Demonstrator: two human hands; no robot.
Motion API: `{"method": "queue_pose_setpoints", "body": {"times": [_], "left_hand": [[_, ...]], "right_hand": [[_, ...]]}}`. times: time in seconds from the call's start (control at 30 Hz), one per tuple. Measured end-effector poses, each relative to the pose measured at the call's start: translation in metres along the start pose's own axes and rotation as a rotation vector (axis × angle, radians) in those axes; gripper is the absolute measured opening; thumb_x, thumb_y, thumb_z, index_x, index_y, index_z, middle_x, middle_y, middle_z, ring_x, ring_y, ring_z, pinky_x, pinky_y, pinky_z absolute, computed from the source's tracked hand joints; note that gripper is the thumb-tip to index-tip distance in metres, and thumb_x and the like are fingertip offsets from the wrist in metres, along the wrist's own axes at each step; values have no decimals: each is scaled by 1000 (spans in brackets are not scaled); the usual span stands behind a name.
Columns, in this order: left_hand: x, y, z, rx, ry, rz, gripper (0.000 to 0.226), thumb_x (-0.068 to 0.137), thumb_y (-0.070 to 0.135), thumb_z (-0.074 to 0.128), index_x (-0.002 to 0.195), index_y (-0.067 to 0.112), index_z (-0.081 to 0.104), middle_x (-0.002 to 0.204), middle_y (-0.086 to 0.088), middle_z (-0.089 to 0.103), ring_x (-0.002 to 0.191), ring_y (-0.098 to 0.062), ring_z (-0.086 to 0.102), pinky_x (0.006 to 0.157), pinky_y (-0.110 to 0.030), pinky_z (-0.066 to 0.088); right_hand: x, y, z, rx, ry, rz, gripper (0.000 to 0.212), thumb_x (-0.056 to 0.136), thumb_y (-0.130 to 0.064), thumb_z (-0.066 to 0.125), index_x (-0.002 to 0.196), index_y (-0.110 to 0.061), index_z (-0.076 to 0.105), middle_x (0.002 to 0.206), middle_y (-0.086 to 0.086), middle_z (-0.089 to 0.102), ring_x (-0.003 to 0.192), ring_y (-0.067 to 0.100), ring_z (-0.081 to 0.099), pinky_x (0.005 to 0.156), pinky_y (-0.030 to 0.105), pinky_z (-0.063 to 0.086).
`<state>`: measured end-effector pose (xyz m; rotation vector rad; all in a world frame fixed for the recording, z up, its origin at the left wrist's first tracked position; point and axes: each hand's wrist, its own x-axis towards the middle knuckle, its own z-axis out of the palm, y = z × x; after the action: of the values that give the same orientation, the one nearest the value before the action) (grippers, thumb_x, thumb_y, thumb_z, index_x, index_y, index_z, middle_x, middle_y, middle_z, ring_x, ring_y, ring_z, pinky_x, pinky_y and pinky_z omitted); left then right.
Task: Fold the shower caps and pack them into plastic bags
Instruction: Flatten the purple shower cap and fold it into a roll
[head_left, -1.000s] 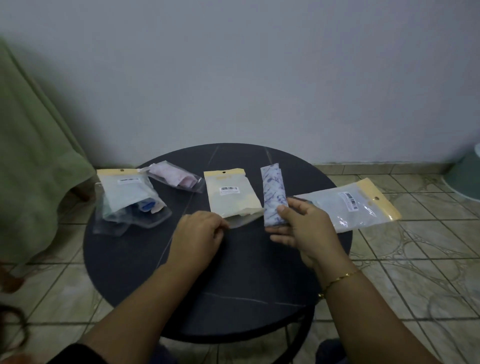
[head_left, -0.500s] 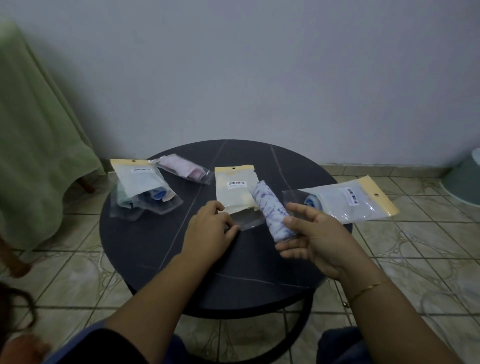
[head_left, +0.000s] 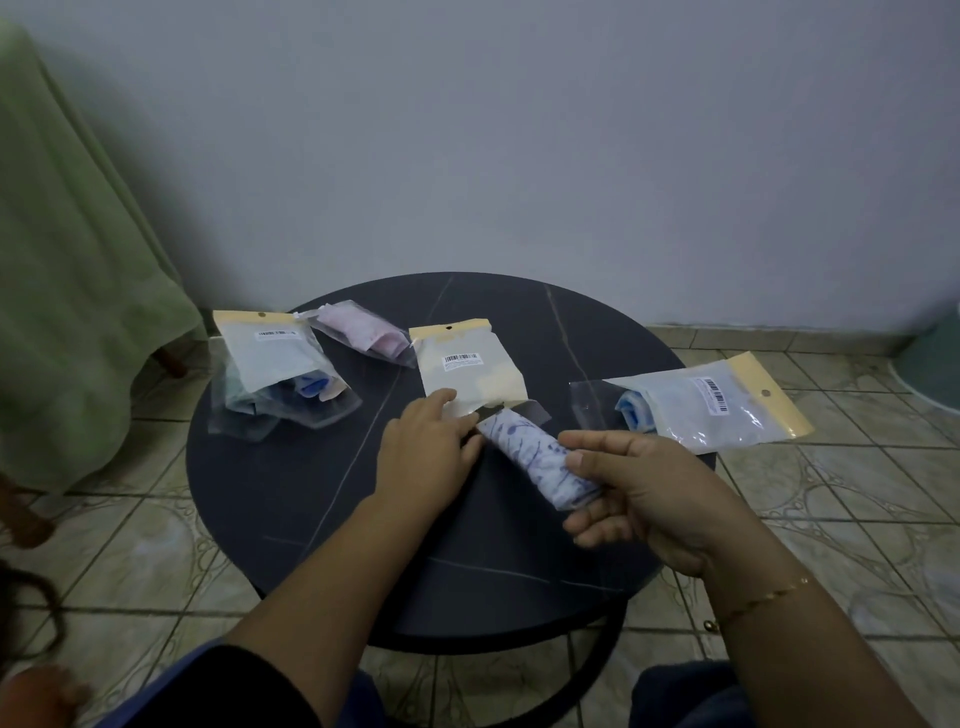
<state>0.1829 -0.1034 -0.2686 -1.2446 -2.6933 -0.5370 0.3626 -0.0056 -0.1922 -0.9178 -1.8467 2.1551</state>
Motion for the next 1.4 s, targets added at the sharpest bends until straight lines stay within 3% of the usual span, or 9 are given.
{"method": "queue_pose_setpoints", "body": {"times": [0.2, 0.47, 0.53, 0.73, 0.87, 1.07, 1.2, 1.3, 1.4], "left_hand": [[10, 2, 6, 43, -5, 110, 50, 96, 32, 41, 145, 25, 32, 155, 13, 22, 137, -9, 27, 98, -32, 30], [12, 0, 14, -154, 75, 240, 51, 89, 21, 58, 139, 18, 46, 148, 5, 39, 133, -15, 40, 102, -37, 40], [11, -2, 16, -188, 96, 260, 54, 88, 17, 60, 139, 16, 45, 147, 5, 40, 132, -15, 42, 104, -29, 35], [7, 0, 15, -212, 172, 354, 50, 80, 25, 58, 128, 11, 58, 133, -3, 57, 117, -19, 57, 92, -24, 38], [4, 2, 15, -227, 161, 382, 54, 79, 34, 49, 126, 10, 59, 132, -3, 58, 117, -17, 56, 94, -24, 39], [2, 1, 14, -276, 127, 398, 56, 75, 20, 67, 130, 11, 56, 136, -2, 54, 122, -13, 51, 97, -20, 37], [0, 1, 13, -261, 124, 375, 56, 72, 17, 67, 127, 10, 58, 134, -2, 56, 119, -17, 55, 95, -24, 38], [0, 0, 12, -244, 125, 375, 54, 74, 20, 67, 127, 11, 59, 133, -2, 57, 119, -16, 55, 96, -22, 38], [1, -2, 10, -261, 94, 362, 55, 79, 17, 68, 132, 16, 54, 138, 3, 52, 124, -14, 50, 98, -22, 38]], "right_hand": [[7, 0, 6, 3, 28, -9, 19, 90, -7, 57, 108, -14, 57, 81, 18, 67, 48, 23, 62, 44, 30, 55], [29, 6, 23, 32, 99, 5, 32, 93, -7, 55, 124, -8, 53, 76, 17, 67, 47, 22, 62, 44, 30, 55], [34, 7, 26, 33, 112, 10, 32, 93, -7, 54, 125, -7, 53, 75, 17, 67, 47, 22, 62, 45, 30, 56], [47, 10, 32, 41, 154, 4, 35, 94, -9, 53, 129, -7, 51, 75, 16, 66, 47, 19, 62, 45, 29, 56], [56, 11, 35, 42, 177, -5, 36, 96, -10, 51, 131, -9, 50, 80, 17, 64, 48, 18, 61, 45, 28, 55], [72, 8, 41, -25, 124, -40, 40, 96, 0, 38, 126, -24, 50, 89, 14, 58, 59, 15, 51, 52, 25, 47], [78, 11, 40, -94, 124, -66, 47, 92, 6, 39, 133, -16, 46, 89, 8, 57, 66, 16, 51, 60, 26, 46], [79, 12, 41, -41, 217, -84, 49, 91, 6, 48, 136, -11, 40, 92, 11, 58, 55, 13, 56, 50, 23, 50], [80, 15, 41, -238, 338, -149, 29, 89, -4, 57, 116, -13, 51, 92, 14, 62, 45, 8, 54, 36, 15, 40]]}}
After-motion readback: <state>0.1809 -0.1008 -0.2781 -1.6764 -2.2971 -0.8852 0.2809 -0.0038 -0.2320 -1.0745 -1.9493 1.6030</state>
